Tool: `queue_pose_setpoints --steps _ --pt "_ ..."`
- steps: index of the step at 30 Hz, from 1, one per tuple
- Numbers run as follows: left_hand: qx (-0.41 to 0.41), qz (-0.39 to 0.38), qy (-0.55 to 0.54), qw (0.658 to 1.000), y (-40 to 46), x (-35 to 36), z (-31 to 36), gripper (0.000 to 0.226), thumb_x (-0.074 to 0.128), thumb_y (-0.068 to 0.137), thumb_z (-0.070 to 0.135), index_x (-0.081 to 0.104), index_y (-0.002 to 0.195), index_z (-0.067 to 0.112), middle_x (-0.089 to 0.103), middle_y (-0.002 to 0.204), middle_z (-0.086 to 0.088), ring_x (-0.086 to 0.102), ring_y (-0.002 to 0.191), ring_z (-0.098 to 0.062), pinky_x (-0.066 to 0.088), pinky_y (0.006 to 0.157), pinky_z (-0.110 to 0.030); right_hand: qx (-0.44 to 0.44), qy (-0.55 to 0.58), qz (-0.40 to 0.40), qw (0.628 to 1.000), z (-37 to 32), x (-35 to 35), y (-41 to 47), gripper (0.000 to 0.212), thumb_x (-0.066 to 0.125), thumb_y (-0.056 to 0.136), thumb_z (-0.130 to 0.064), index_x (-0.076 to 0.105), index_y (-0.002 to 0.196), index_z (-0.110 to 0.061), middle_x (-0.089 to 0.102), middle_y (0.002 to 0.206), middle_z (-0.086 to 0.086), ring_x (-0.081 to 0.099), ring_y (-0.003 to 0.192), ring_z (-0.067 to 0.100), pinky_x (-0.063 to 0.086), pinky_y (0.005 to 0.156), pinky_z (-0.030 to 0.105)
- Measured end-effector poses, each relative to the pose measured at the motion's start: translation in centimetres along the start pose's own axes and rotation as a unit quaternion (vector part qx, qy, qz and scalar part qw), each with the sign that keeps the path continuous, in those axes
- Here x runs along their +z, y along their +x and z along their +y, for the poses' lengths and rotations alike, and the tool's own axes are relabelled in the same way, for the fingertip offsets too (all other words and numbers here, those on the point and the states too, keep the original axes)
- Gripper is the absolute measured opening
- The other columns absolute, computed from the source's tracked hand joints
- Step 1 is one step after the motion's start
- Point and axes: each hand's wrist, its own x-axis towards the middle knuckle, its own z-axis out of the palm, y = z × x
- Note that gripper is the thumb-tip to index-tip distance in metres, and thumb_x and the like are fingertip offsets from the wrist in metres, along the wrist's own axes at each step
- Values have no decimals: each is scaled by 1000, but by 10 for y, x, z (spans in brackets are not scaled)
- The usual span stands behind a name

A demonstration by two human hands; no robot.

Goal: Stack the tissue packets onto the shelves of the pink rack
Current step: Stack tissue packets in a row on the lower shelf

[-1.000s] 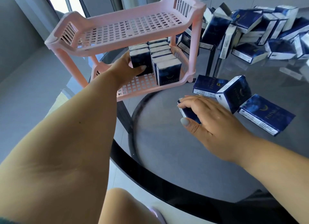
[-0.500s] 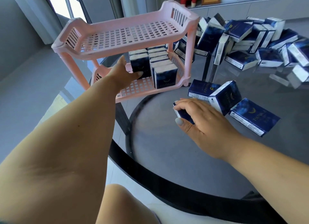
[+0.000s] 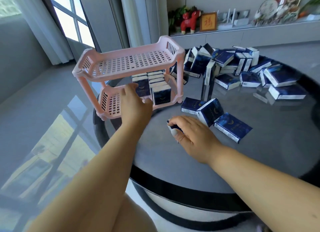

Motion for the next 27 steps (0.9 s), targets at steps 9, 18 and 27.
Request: queue_pose_setpoints --steps 9,18,27 --pt "24 -290 46 956 -63 6 12 73 75 72 56 48 132 24 47 131 2 44 122 -18 42 104 -39 90 2 178 980 1 -44 -6 36 44 91 -43 59 98 -12 61 98 -1 52 96 17 41 81 28" --pt "70 -259 70 961 -91 9 19 66 77 75 40 47 131 22 52 121 4 48 113 -15 38 90 -24 314 -189 47 929 34 -81 -54 66 60 83 -48 38 132 -10 56 125 12 44 118 31 39 93 37" --pt "-211 -260 -326 884 -127 -2 57 38 42 99 47 59 113 17 64 100 -17 70 74 -25 53 57 -34 250 19 177 952 28 -84 -91 38 70 76 -21 53 111 -25 58 100 -11 55 95 12 39 72 22"
